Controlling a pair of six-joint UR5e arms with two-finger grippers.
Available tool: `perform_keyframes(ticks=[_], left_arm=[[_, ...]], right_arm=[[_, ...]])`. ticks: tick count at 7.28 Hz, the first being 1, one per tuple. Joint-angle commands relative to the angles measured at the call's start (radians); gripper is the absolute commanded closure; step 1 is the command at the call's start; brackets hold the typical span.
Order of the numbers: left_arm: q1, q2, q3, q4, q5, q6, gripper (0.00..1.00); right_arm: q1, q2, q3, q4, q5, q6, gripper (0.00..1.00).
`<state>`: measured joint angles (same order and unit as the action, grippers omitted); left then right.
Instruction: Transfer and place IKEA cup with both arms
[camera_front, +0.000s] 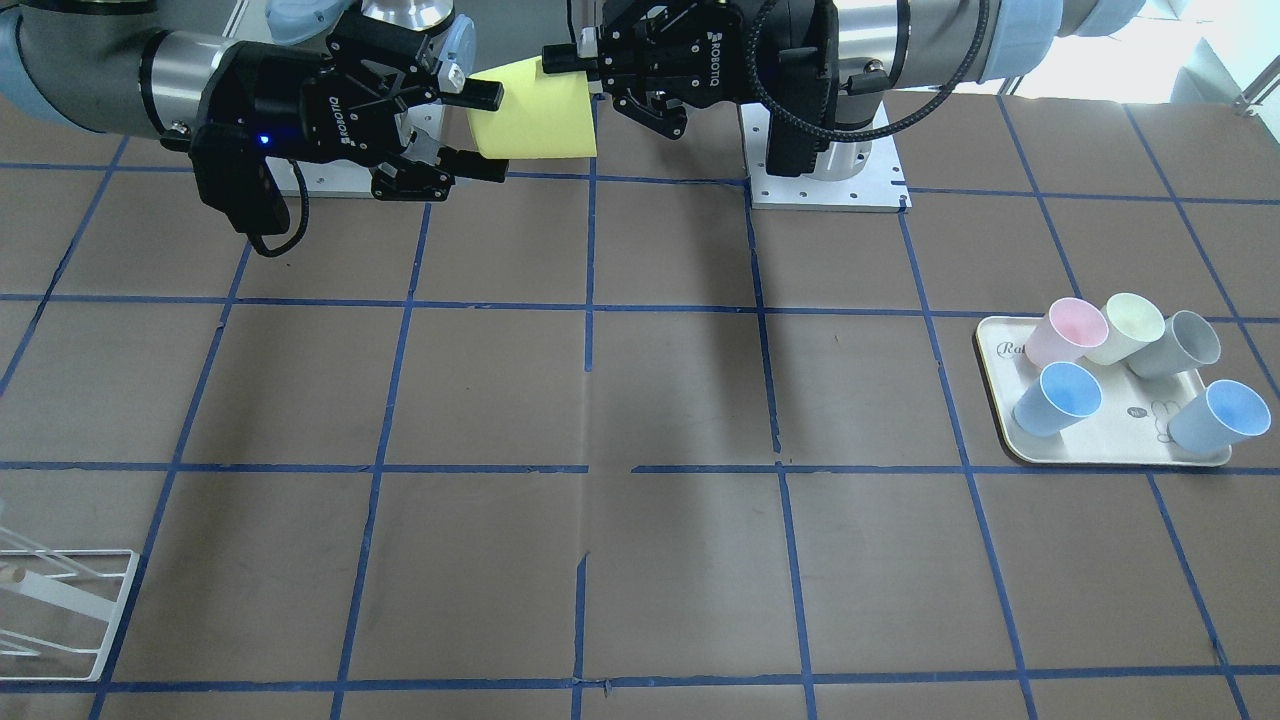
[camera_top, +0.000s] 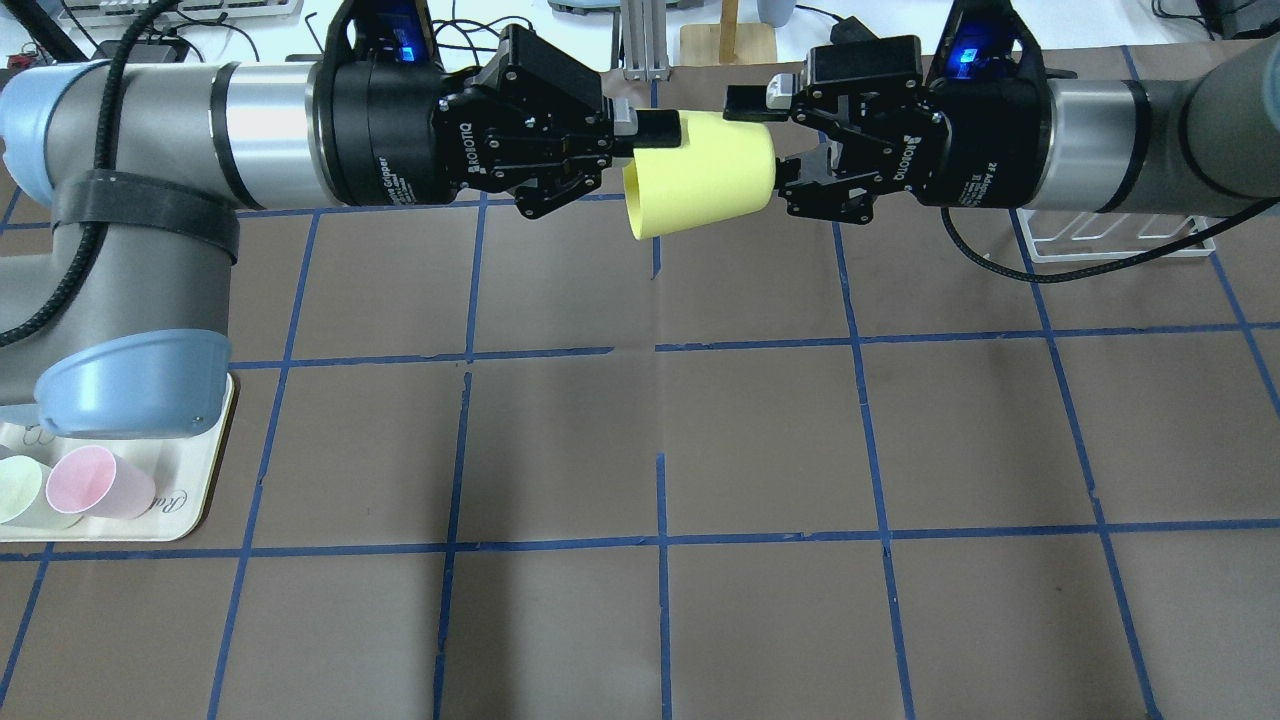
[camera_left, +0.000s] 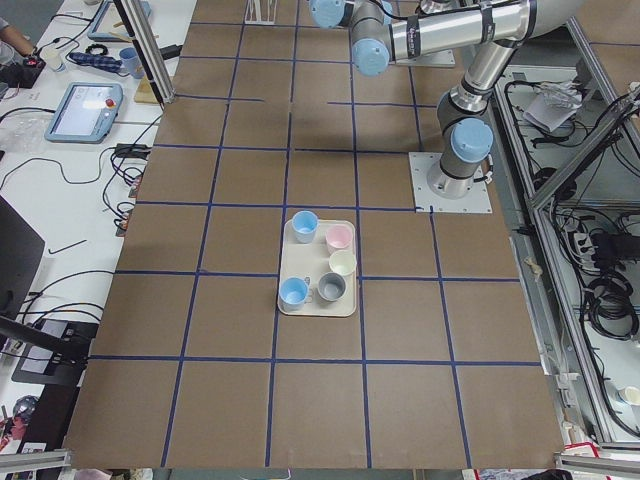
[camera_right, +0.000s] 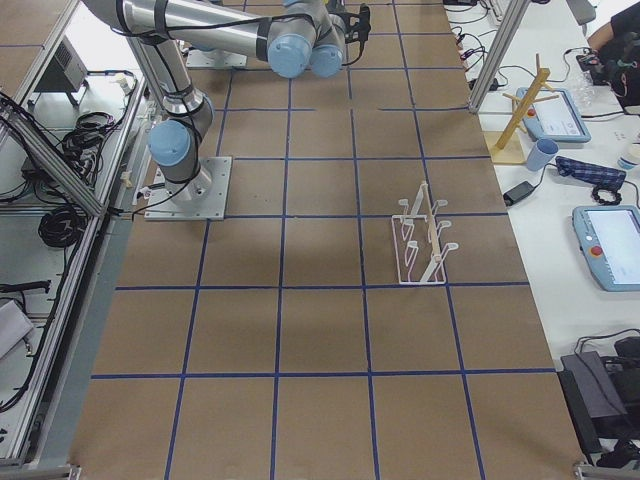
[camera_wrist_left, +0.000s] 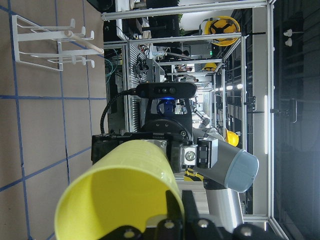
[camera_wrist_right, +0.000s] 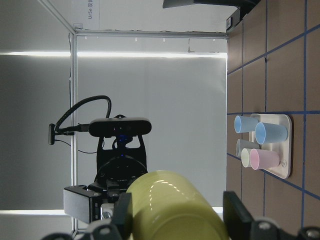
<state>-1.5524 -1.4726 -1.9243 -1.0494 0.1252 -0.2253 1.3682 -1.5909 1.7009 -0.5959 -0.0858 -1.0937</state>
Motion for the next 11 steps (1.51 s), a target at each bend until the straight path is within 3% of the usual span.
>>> perform_keyframes(ticks=[1,4,5,9,10,11], left_arm=[[0.000,0.005,0.001,-0.001,0.002,-0.002,1.00],[0.000,0.026,-0.004,-0.012,0.060,-0.022,1.00],[0.000,0.023,0.008,-0.002,0.208,-0.090,1.00],[0.014,0.023,0.067,-0.047,0.800,-0.111,1.00],[0.024,0.023,0.086,-0.143,0.994,-0.054,1.00],[0.046,0.018,0.093,-0.231,1.183,0.118,1.00]], right_arm=[[-0.001,0.003,-0.006,-0.004,0.008,0.043,0.00],[-0.044,0.008,-0.038,-0.030,-0.037,0.130,0.00],[-0.099,0.009,-0.052,-0.051,-0.152,0.173,0.00],[-0.207,0.005,-0.056,-0.099,-0.389,0.204,0.00],[-0.207,-0.003,-0.076,-0.239,-0.522,0.370,0.00],[-0.196,-0.038,-0.078,-0.447,-0.654,0.661,0.00]])
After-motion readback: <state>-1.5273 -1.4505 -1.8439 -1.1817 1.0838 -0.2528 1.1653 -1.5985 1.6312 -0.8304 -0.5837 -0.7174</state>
